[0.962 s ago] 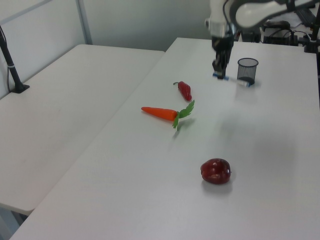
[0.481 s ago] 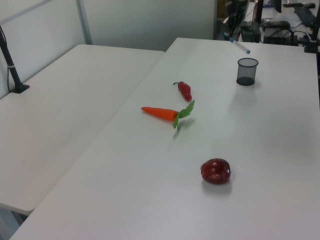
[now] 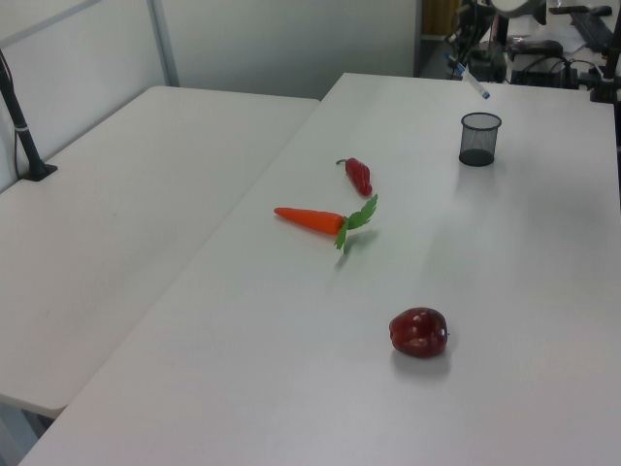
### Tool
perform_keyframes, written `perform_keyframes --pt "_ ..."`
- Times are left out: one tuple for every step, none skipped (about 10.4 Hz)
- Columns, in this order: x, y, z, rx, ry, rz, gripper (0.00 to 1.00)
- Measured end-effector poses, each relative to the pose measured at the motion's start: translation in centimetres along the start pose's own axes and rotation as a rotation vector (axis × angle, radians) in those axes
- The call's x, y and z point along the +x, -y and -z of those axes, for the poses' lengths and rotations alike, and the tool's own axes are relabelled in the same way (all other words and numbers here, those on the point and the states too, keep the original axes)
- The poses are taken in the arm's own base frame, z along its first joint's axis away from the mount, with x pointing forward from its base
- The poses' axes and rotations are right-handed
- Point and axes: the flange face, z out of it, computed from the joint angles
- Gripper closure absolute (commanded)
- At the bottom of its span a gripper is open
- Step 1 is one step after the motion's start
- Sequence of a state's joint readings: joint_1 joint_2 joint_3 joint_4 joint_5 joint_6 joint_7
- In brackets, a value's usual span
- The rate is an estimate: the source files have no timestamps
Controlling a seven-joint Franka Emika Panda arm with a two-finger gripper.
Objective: Place marker
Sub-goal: 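Lift the marker and carry it over the black mesh pen cup, then lower the marker into the pen cup and open the gripper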
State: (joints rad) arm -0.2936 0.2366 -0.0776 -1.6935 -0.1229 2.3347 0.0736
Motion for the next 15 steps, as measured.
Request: perform_keyframes --pt "-0.4 -0.8 -1.6 -0.01 0.007 -0.001 0.92" --pt "-0.9 -0.9 -3.4 -0.016 0.023 0.005 0.91" --pt "-1.2 -0.8 -4.3 -0.018 0.037 0.011 0.91" --pt "-1.6 -0.6 -5.2 -0.019 0.053 0.014 0.9" --pt "-1.9 -0.5 -5.6 -0.018 0.063 0.016 0.86" --pt "-2.1 -0.4 -5.8 -0.018 0.069 0.017 0.8" --pt "-2.2 -0.3 -5.9 -0.017 0.07 0.019 0.62" --pt "-2.2 -0.3 -5.9 -0.016 0.07 0.019 0.44" --pt "-2.2 -0.2 -5.9 -0.016 0.07 0.02 0.16" --pt "-2.2 -0.2 -5.8 -0.016 0.069 0.02 0.0" --pt "-2.1 -0.2 -5.7 -0.016 0.067 0.02 0.0" --pt "-2.1 -0.1 -5.5 -0.015 0.064 0.022 0.0" --pt "-2.0 0.1 -5.3 -0.013 0.061 0.024 0.0" --pt "-2.0 0.3 -5.1 -0.012 0.057 0.027 0.0" --pt "-1.9 0.5 -5.0 -0.01 0.056 0.029 0.0"
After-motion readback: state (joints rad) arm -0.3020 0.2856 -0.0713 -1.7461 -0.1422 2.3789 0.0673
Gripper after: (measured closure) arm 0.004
